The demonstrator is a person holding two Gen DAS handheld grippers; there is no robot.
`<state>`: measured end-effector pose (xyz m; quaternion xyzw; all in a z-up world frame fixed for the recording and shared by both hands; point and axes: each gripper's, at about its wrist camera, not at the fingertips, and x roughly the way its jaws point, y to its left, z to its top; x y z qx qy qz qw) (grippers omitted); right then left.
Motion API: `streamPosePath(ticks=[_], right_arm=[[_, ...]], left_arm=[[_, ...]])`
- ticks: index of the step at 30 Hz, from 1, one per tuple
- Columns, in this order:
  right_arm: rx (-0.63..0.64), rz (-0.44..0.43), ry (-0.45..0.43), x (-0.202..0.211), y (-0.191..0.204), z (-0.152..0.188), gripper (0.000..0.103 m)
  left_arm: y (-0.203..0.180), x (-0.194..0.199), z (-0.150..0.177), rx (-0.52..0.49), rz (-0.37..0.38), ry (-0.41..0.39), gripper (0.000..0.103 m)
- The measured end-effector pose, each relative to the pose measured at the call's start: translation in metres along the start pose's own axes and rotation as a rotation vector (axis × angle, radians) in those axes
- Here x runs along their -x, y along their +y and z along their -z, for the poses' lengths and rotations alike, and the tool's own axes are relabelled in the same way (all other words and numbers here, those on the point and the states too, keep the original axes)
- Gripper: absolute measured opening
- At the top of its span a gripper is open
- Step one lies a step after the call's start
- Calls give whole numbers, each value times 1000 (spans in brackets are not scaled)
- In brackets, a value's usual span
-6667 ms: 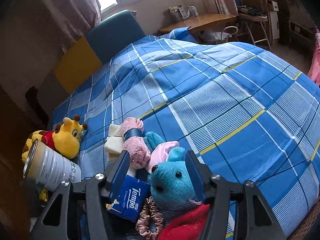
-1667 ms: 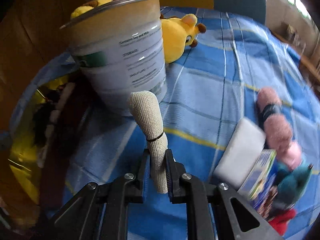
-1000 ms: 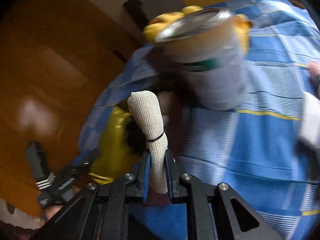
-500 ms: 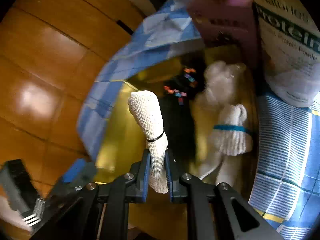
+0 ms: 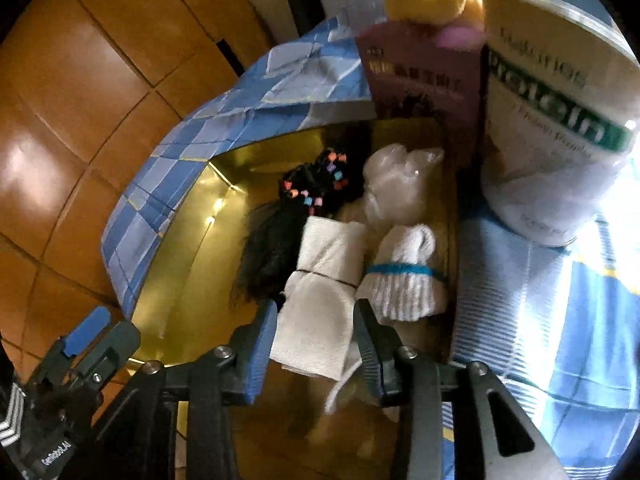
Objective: Organize soft objects
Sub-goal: 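Carry the beige strip into the gold tray and open the right gripper, then move both tools from the tray back toward the remaining soft items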
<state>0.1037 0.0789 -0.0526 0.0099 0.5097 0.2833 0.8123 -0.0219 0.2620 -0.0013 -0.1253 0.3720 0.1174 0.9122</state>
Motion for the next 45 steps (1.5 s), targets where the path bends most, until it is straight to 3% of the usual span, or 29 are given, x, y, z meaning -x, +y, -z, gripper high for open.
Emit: streamPosePath(ticks=[16, 20, 23, 33, 45], right_arm=[[96, 173, -185, 61, -7, 13, 42], [98, 206, -223, 77, -18, 15, 54], [85, 229, -242, 87, -28, 16, 55], [20, 337, -296, 129, -82, 21, 61], [-176, 579, -398, 208, -187, 39, 63]], left_arm=[[-23, 8, 3, -67, 23, -9, 82], [-30, 10, 4, -90, 33, -12, 82], [-36, 11, 5, -107, 42, -13, 82], [-65, 18, 7, -190, 75, -20, 82], [-114, 22, 10, -303, 178, -10, 82]])
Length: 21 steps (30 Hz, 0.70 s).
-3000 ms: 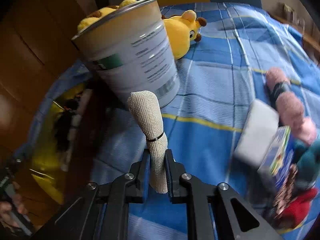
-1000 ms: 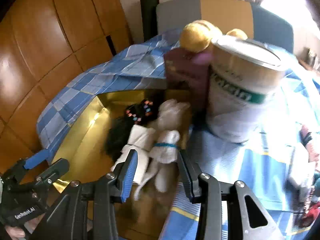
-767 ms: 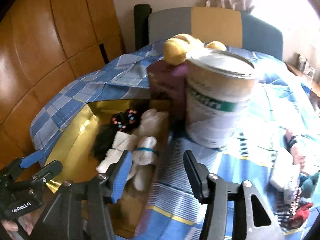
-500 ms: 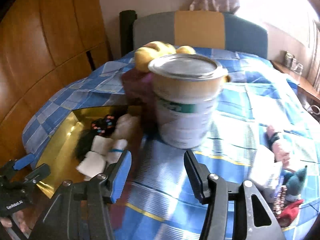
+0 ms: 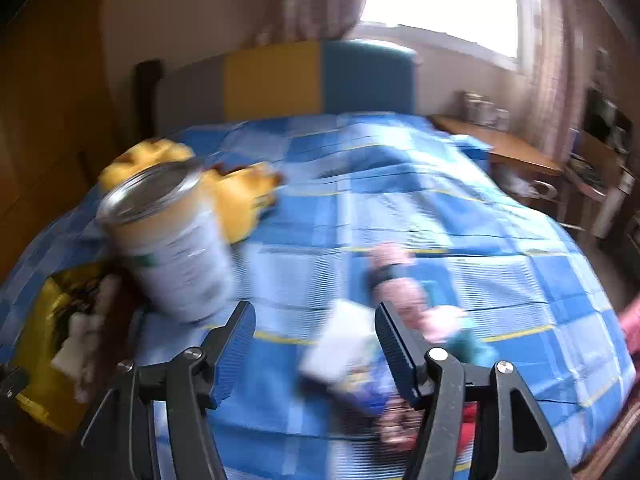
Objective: Organize soft objects
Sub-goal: 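Move both tools from the tray back toward the remaining soft items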
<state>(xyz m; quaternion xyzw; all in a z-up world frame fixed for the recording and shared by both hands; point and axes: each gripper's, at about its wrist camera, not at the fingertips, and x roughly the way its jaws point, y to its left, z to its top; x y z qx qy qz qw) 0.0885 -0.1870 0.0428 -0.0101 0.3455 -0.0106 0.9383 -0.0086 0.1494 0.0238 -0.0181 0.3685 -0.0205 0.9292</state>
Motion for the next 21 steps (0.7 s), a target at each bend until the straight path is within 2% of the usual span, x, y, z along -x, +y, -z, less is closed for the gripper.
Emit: streamPosePath(ticks=[7, 10, 12, 14, 16, 19, 21], right_arm=[[-302, 216, -72, 3, -111, 2, 71], [-414, 272, -50, -9, -149, 16, 71], [-516, 251, -17, -15, -169, 22, 71], [-580, 209, -26, -13, -180, 26, 71], [-597, 190, -7, -16, -184, 29, 71], [-618, 156, 27, -22, -186, 31, 71], [-629, 141, 26, -22, -187, 32, 71]], left_arm=[[-35, -7, -9, -86, 84, 10, 82], [-53, -12, -11, -128, 112, 29, 82], [-64, -16, -12, -143, 127, 40, 82], [-80, -23, -14, -162, 169, 59, 81], [-98, -28, -16, -197, 201, 64, 80], [-133, -41, -18, -264, 274, 89, 72], [-157, -52, -21, -297, 332, 106, 72]])
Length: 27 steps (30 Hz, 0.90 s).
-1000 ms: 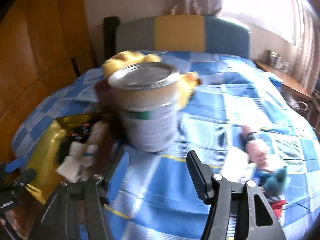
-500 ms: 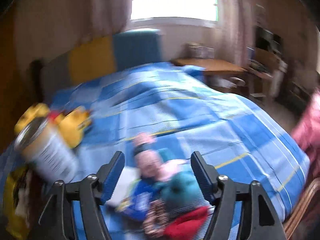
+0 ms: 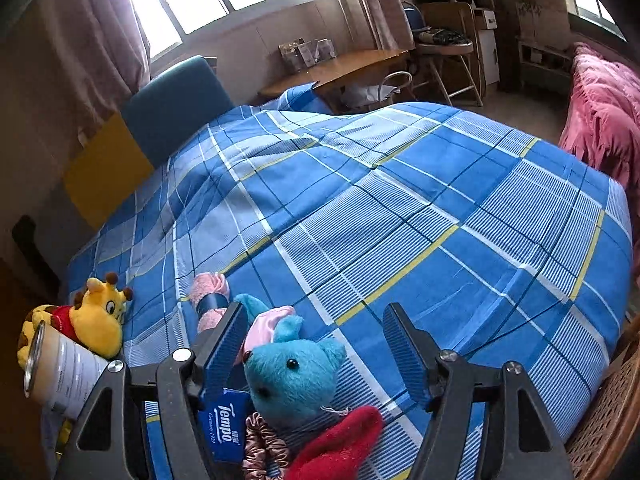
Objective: Organize soft objects
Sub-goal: 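Move both tools from the tray back toward the remaining soft items, then grasp the blue Tempo tissue pack with the left gripper while the right gripper approaches the brown scrunchie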
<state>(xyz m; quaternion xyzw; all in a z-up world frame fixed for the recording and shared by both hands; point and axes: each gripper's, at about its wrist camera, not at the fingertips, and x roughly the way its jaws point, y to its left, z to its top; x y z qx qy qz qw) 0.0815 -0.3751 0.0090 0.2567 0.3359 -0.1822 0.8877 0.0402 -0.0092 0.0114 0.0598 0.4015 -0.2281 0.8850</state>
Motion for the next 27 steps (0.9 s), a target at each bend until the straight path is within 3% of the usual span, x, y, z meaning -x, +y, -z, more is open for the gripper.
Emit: streamPosePath(ticks=[7, 11, 21, 23, 27], right_arm=[[-46, -44, 24, -1, -6, 3, 71], [-58, -74, 32, -2, -7, 2, 71], [-91, -122, 69, -8, -10, 2, 71], [-94, -124, 76, -10, -11, 3, 71], [-91, -121, 79, -11, -11, 3, 71]], left_arm=[[-54, -67, -37, -101, 77, 74, 64], [-76, -100, -53, -149, 87, 120, 47], [-112, -176, -76, -177, 106, 214, 46], [-114, -177, -76, -179, 112, 179, 32], [-98, -155, -72, -127, 153, 134, 25]])
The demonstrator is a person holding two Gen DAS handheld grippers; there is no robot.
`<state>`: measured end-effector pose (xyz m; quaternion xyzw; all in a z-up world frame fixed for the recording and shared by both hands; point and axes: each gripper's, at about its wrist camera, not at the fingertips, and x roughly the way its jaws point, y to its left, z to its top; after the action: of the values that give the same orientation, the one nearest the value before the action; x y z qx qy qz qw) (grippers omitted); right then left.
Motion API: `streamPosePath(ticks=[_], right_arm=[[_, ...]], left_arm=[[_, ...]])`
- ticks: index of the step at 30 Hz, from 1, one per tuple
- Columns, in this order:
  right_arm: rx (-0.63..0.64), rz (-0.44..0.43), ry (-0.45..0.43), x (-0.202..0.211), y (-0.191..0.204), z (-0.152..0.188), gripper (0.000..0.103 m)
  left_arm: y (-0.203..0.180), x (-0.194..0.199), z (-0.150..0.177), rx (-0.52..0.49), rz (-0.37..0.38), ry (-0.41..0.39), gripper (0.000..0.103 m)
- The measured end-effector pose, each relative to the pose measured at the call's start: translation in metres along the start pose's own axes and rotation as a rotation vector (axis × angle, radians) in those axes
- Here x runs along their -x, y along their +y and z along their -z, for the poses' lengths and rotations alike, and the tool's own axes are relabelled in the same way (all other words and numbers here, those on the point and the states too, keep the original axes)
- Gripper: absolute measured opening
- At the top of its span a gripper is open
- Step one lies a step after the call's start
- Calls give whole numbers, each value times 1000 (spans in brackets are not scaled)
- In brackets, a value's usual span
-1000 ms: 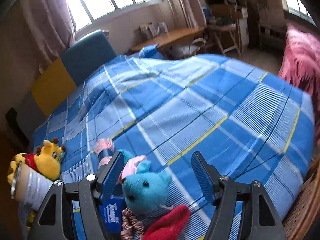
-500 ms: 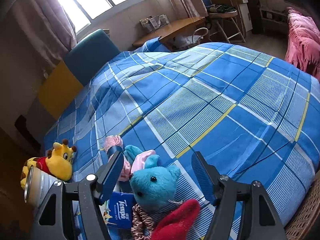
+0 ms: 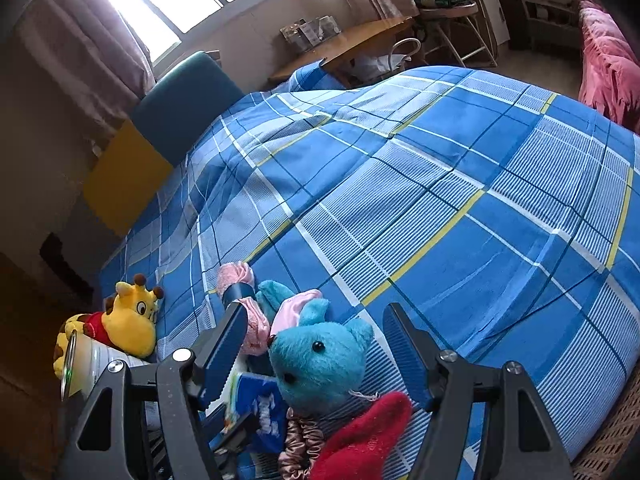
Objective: Organize soft objects
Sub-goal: 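Grasp the blue Tempo tissue pack with the left gripper while the right gripper approaches the brown scrunchie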
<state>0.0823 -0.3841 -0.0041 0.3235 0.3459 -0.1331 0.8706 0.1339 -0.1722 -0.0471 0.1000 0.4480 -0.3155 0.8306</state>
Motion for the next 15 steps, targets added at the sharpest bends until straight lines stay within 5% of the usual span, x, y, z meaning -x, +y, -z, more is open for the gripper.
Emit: streamPosePath(ticks=[8, 12, 15], right_arm=[[25, 8, 7, -1, 4, 2, 71], [54, 7, 24, -4, 10, 5, 71], [84, 17, 32, -6, 15, 8, 71]], left_arm=[[62, 63, 70, 185, 27, 3, 25], [82, 70, 101, 207, -63, 23, 30], [82, 79, 106, 212, -107, 3, 65]])
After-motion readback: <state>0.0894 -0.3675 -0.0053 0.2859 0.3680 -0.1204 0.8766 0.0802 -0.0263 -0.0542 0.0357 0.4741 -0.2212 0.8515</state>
